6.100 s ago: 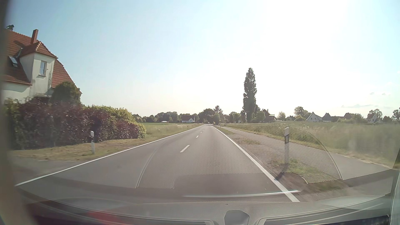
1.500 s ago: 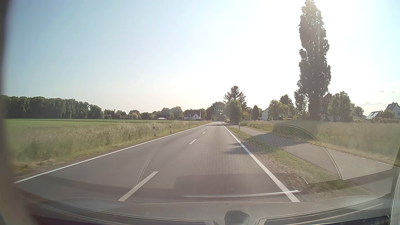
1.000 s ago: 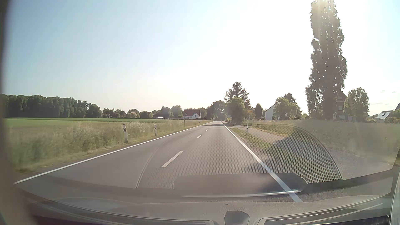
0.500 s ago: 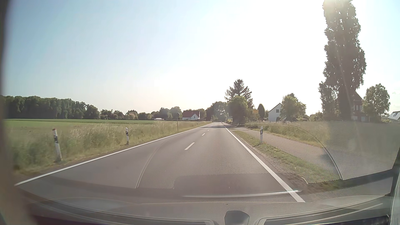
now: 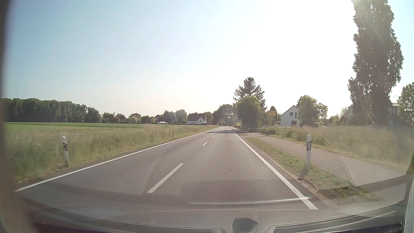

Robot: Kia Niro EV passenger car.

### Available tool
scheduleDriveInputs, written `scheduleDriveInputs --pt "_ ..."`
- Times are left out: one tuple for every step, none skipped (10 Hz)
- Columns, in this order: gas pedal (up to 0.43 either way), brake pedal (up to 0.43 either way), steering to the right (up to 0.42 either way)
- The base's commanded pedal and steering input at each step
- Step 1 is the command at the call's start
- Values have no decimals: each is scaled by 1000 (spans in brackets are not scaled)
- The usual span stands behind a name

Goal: Follow the waypoints while adhering to traffic rules and regulations

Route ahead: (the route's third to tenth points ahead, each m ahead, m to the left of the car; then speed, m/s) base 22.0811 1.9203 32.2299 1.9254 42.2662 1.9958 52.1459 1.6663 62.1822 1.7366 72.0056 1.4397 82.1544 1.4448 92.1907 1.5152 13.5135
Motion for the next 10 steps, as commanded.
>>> scheduleDriveInputs --pt "98 6 4" --pt "118 6 5" --pt "130 6 5" --pt "130 6 6" --pt "130 6 9" --pt "130 6 12" --pt "130 6 12" --pt "130 6 12" --pt "130 6 12" --pt "130 6 10"
